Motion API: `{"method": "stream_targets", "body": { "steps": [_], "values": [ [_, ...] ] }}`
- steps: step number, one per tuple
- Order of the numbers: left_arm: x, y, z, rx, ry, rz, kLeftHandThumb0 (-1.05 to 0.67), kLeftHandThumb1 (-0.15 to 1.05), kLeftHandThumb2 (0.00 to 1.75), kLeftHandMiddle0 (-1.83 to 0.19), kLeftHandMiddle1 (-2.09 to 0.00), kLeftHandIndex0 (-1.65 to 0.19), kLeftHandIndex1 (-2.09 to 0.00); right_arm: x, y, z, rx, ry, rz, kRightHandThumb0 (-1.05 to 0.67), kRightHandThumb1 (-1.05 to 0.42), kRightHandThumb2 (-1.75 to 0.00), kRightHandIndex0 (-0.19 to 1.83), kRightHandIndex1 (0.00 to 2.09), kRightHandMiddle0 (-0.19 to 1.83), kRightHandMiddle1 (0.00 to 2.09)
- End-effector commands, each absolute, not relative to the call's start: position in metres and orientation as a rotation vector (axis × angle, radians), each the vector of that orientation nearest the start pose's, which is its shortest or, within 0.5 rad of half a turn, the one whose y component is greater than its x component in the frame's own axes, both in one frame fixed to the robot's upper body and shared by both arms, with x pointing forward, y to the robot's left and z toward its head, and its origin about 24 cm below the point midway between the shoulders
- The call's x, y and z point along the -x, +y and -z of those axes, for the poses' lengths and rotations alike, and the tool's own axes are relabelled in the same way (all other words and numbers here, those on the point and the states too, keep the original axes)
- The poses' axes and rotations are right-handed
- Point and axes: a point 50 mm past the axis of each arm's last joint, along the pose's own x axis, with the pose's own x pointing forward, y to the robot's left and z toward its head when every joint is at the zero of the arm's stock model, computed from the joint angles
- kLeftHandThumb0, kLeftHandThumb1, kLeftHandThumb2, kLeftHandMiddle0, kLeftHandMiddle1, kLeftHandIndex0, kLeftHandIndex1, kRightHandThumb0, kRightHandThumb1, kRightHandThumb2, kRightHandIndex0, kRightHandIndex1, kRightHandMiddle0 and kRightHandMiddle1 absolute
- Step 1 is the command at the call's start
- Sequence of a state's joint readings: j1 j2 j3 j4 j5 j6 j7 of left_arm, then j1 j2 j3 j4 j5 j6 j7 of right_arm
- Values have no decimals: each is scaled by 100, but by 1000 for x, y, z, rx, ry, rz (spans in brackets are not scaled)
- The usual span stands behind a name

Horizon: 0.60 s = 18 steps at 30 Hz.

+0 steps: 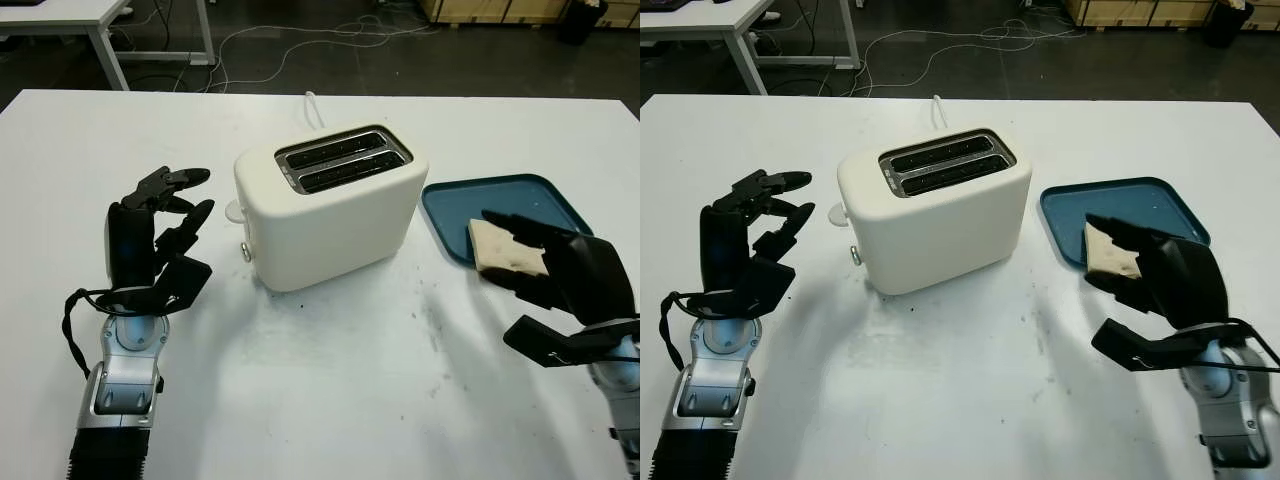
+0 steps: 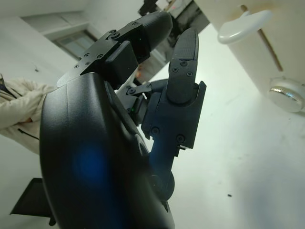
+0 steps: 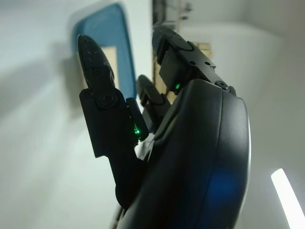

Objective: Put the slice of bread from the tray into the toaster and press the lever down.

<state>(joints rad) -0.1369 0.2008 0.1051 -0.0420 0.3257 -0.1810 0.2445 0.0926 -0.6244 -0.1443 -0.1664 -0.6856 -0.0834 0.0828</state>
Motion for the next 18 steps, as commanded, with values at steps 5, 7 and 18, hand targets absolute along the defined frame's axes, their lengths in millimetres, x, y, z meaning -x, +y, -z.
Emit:
{"method": "stream_targets", "body": {
  "steps": [5,7,18],
  "values": [
    [-270,203,-118,-481,-435,-289,-45,92,19,-58,-127,-74,-51,-236,-263,-109,1526,-12,-30,-59,-80,0,31,0,31,0],
    [-271,202,-118,-480,-439,-287,-45,92,19,-58,-127,-73,-52,-238,-264,-105,1567,1,-18,-59,-80,0,29,0,29,0],
    [-270,197,-116,-467,-431,-263,-45,92,19,-60,-129,-73,-55,-251,-274,-72,1600,3,71,-45,-79,0,30,1,29,0]
  ]
}}
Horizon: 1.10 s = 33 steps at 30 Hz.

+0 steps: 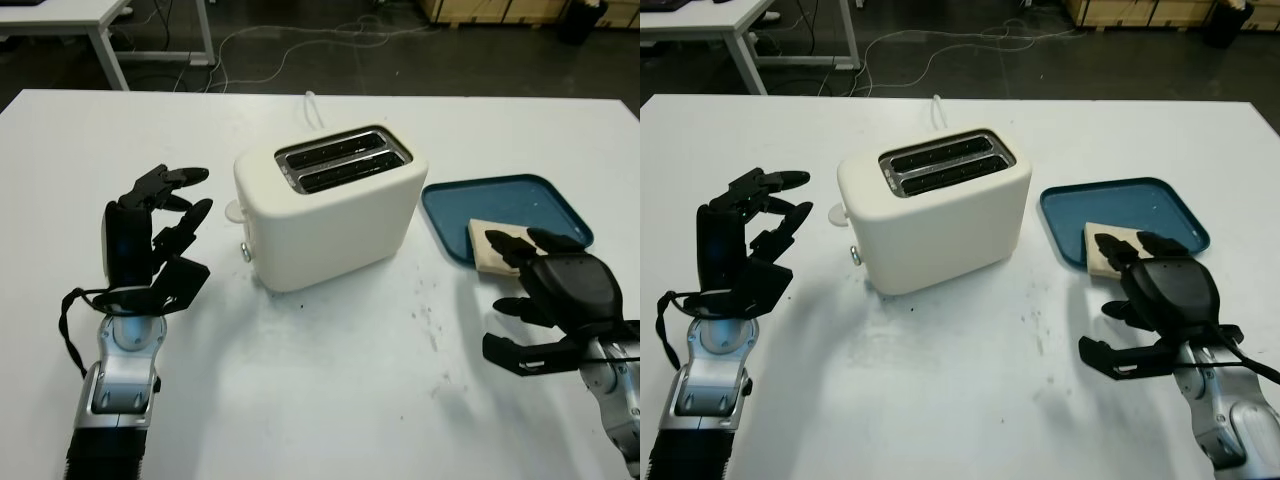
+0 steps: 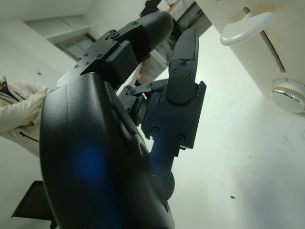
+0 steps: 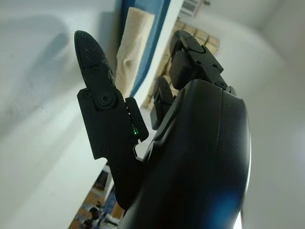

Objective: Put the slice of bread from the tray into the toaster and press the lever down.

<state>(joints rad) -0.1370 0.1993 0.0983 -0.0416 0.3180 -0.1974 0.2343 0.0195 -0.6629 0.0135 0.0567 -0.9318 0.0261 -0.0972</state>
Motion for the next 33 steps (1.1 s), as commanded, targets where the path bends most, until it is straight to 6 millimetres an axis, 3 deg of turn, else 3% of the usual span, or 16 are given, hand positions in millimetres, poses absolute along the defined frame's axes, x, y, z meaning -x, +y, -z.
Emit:
{"method": "stream_targets", "body": {
  "steps": [1,17,18,19,21,28,29,30,31,32,33],
  "values": [
    [-270,197,-116,-468,-431,-259,-45,92,19,-59,-129,-73,-55,-252,-276,-69,1599,0,76,-43,-79,0,29,1,28,0],
    [-268,200,-117,-470,-448,-265,-44,92,21,-57,-128,-70,-57,-261,-298,-42,1688,-36,145,-38,-87,-1,40,12,38,4],
    [-268,200,-117,-468,-449,-264,-44,92,20,-57,-128,-70,-57,-261,-299,-42,1693,-32,145,-39,-87,-1,38,18,39,4],
    [-268,200,-118,-471,-449,-265,-45,92,20,-57,-128,-70,-57,-261,-300,-42,1697,-29,147,-39,-88,-1,23,48,40,3],
    [-267,201,-118,-480,-448,-267,-45,92,20,-57,-128,-70,-58,-261,-301,-41,1697,-23,147,-39,-87,0,7,80,41,2],
    [-266,202,-119,-486,-462,-275,-45,92,20,-58,-126,-69,-58,-261,-304,-43,1698,6,120,-38,-89,0,6,117,53,9],
    [-266,202,-120,-486,-463,-275,-45,92,20,-58,-126,-69,-58,-261,-304,-43,1696,-6,120,-38,-89,0,8,134,51,30],
    [-266,202,-120,-486,-461,-276,-45,92,20,-58,-126,-69,-58,-260,-303,-43,1702,-23,121,-38,-90,0,9,151,41,64],
    [-266,202,-120,-484,-459,-277,-45,92,20,-58,-126,-69,-58,-260,-303,-44,1718,-46,125,-39,-91,-3,27,163,30,115],
    [-266,202,-119,-483,-459,-277,-45,92,19,-58,-126,-70,-58,-260,-303,-44,1735,-64,127,-42,-92,-7,55,170,31,150],
    [-266,202,-119,-483,-461,-278,-45,92,19,-58,-126,-70,-58,-259,-302,-44,1753,-83,129,-44,-92,-14,75,172,35,162]
  ]
}}
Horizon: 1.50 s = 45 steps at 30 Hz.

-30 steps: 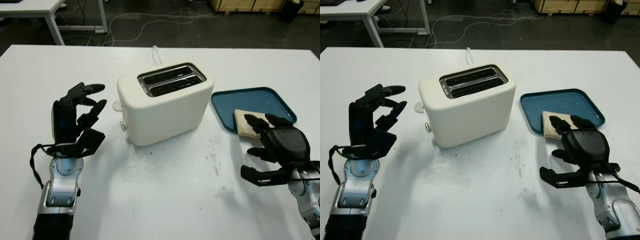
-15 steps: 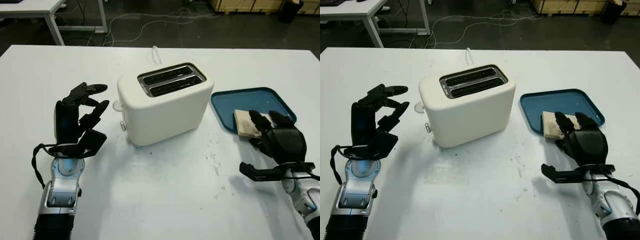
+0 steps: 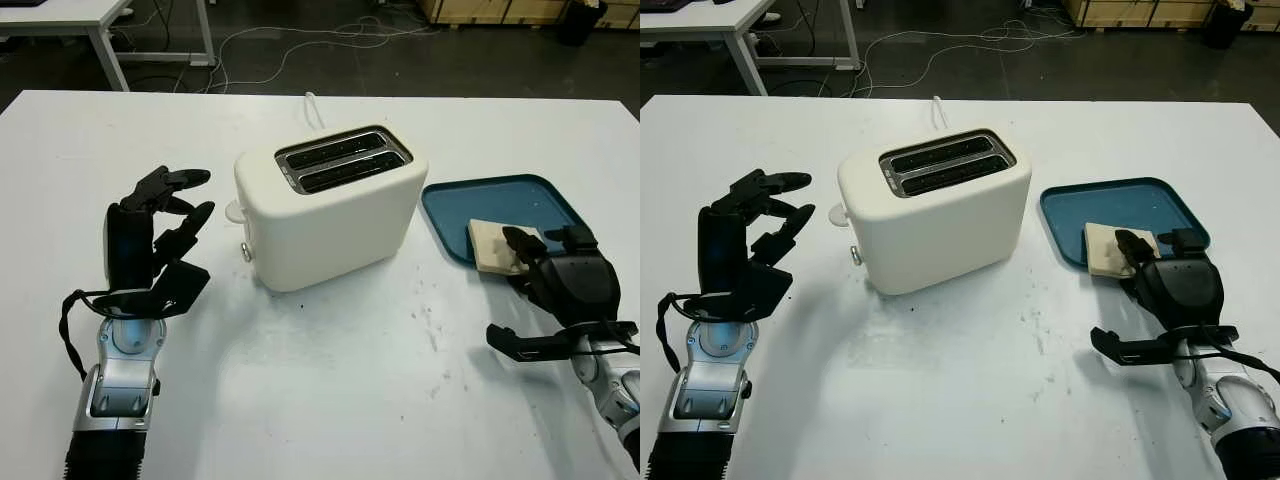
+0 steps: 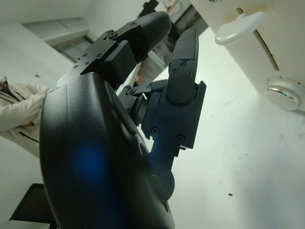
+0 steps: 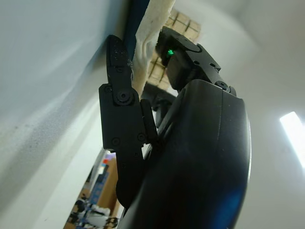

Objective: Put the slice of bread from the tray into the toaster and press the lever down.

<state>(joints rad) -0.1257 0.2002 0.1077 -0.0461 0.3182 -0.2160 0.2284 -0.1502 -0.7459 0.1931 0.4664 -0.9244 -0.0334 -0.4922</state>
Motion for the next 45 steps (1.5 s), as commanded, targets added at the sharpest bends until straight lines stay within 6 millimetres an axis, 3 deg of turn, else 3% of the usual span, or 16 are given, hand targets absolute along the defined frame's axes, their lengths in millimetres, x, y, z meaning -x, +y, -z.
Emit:
{"method": "stream_targets", "body": {
  "steps": [1,5,13,20,24,26,30,35,41,43,45],
  "values": [
    [-266,202,-119,-483,-461,-279,-45,92,19,-58,-126,-70,-58,-259,-302,-44,1769,-102,134,-47,-92,-20,94,174,42,169],
    [-266,202,-118,-480,-458,-278,-46,92,19,-58,-126,-71,-58,-259,-301,-43,1796,-122,138,-51,-92,-32,119,174,49,174],
    [-265,201,-117,-489,-455,-277,-45,92,19,-59,-126,-70,-58,-260,-300,-45,1796,-122,135,-51,-92,-36,119,175,47,175],
    [-265,201,-117,-497,-449,-276,-45,92,19,-59,-126,-71,-57,-262,-302,-48,1747,-118,135,-49,-92,-32,103,175,41,175],
    [-265,201,-117,-495,-454,-276,-45,92,19,-59,-126,-71,-56,-269,-303,-59,1600,-48,67,-47,-92,-32,73,175,30,174],
    [-265,201,-117,-499,-450,-279,-46,92,19,-59,-125,-71,-56,-273,-303,-68,1508,-16,25,-45,-92,-32,61,175,29,164],
    [-265,201,-117,-499,-449,-277,-46,92,19,-60,-126,-71,-55,-282,-303,-91,1376,19,-56,-45,-92,-35,44,168,41,106],
    [-265,201,-117,-506,-445,-283,-46,92,19,-60,-126,-71,-54,-292,-303,-118,1292,-28,-102,-48,-92,-33,48,146,59,65],
    [-265,201,-116,-490,-450,-283,-44,92,18,-59,-127,-72,-54,-302,-300,-138,1310,-54,-151,-52,-92,-37,52,162,70,64],
    [-265,201,-116,-491,-449,-284,-44,92,18,-59,-127,-72,-54,-304,-300,-141,1307,-65,-166,-51,-92,-38,52,170,66,84],
    [-265,201,-116,-497,-449,-283,-46,92,19,-60,-127,-72,-54,-306,-299,-143,1304,-69,-170,-51,-92,-38,53,156,69,71]
  ]
}}
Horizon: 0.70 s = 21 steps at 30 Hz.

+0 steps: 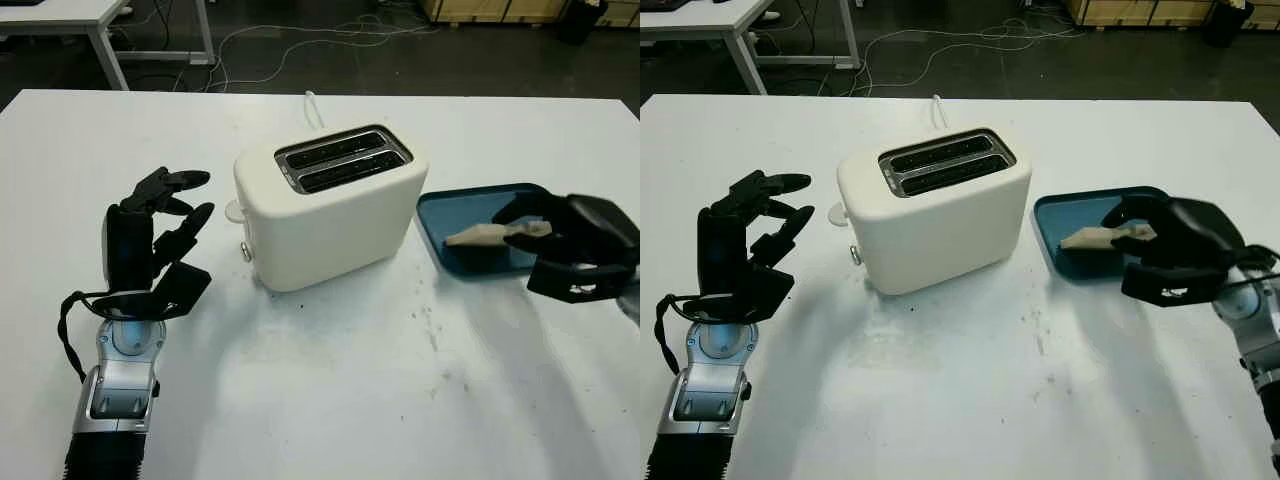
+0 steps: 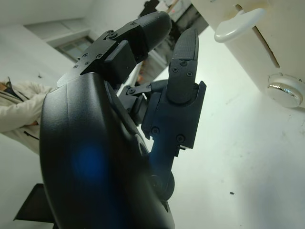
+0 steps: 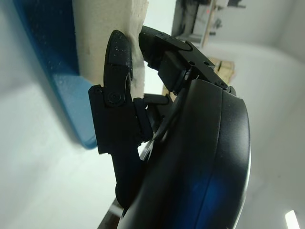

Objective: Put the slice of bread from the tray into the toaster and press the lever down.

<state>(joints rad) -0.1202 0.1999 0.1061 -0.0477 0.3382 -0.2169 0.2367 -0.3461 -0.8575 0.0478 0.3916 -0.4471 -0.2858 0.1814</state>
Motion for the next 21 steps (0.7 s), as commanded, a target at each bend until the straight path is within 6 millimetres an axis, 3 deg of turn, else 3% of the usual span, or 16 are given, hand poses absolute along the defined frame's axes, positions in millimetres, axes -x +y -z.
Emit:
{"method": "stream_targets", "body": {
  "steps": [1,2,4,5,10,11,12,13,16,21],
  "values": [
    [-265,201,-116,-500,-450,-283,-46,92,19,-60,-127,-72,-54,-307,-299,-144,1309,-67,-174,-51,-92,-39,53,146,73,55],
    [-265,201,-116,-503,-450,-283,-46,92,19,-60,-127,-72,-54,-308,-299,-145,1313,-68,-174,-51,-92,-39,54,133,80,35],
    [-265,201,-116,-495,-448,-284,-46,92,19,-60,-127,-72,-54,-310,-299,-146,1325,-72,-171,-50,-92,-37,55,134,88,20],
    [-265,201,-116,-490,-447,-285,-46,92,18,-60,-127,-73,-54,-311,-299,-147,1336,-75,-168,-49,-92,-37,53,152,93,22],
    [-265,201,-116,-495,-447,-286,-46,92,18,-60,-126,-73,-54,-316,-300,-148,1368,-119,-140,-50,-92,-36,59,170,99,22],
    [-265,201,-116,-495,-446,-286,-46,92,18,-60,-126,-73,-54,-317,-299,-147,1380,-136,-124,-50,-92,-35,64,172,101,30],
    [-265,201,-116,-493,-446,-286,-46,92,18,-60,-126,-73,-54,-318,-299,-145,1407,-159,-104,-49,-92,-35,71,174,85,77],
    [-265,201,-116,-489,-446,-286,-46,92,18,-60,-126,-72,-54,-319,-299,-143,1441,-182,-87,-47,-92,-35,73,174,74,104],
    [-265,201,-116,-490,-449,-289,-45,92,18,-60,-126,-73,-54,-322,-299,-138,1536,-215,-50,-41,-92,-34,74,174,49,160],
    [-265,200,-116,-488,-446,-288,-46,92,18,-60,-125,-73,-54,-323,-298,-130,1614,-298,13,-31,-92,-23,68,175,42,174]
  ]
}}
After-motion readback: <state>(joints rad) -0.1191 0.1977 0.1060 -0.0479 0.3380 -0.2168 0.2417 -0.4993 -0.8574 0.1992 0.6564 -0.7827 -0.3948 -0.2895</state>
